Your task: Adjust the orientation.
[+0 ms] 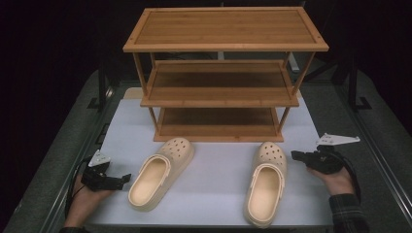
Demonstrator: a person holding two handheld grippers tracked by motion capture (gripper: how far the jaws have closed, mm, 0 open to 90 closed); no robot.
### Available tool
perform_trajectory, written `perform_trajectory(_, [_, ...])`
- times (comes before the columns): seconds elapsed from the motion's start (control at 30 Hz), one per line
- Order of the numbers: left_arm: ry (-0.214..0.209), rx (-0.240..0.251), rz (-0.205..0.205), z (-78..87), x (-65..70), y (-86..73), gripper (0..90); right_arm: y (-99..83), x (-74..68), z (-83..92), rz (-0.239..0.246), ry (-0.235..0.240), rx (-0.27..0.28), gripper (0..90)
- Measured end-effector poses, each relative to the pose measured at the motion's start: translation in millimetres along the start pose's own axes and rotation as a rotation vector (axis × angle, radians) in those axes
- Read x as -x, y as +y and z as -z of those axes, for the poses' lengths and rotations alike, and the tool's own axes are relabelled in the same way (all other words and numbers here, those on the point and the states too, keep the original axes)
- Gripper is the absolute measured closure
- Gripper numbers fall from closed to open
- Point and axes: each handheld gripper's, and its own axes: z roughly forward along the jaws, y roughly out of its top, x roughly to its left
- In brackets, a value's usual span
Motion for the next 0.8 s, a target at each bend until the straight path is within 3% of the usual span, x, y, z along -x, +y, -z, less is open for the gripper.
perform_trajectory(0.13, [0.000, 0.000, 0.000, 0.0, 0.0, 0.0, 0.0, -10.1, -5.8, 2.9, 0.028, 0.021, -0.003, 90.0])
perform_trajectory(0.2, [0.000, -0.001, 0.000, 0.0, -0.1, 0.0, 0.0, -14.6, -7.5, 1.1, 0.037, 0.045, -0.021, 90.0])
perform_trajectory(0.23, [0.000, 0.000, 0.000, 0.0, 0.0, 0.0, 0.0, -19.5, -9.1, -2.6, 0.039, 0.078, -0.035, 90.0])
perform_trajectory(0.57, [0.000, 0.000, 0.000, 0.0, -0.1, 0.0, 0.0, -26.4, -7.5, -10.6, 0.021, 0.094, -0.082, 90.0])
perform_trajectory(0.8, [0.000, -0.001, 0.000, -0.1, -0.1, 0.1, 0.0, -25.2, -7.2, -15.0, 0.016, 0.090, -0.079, 90.0])
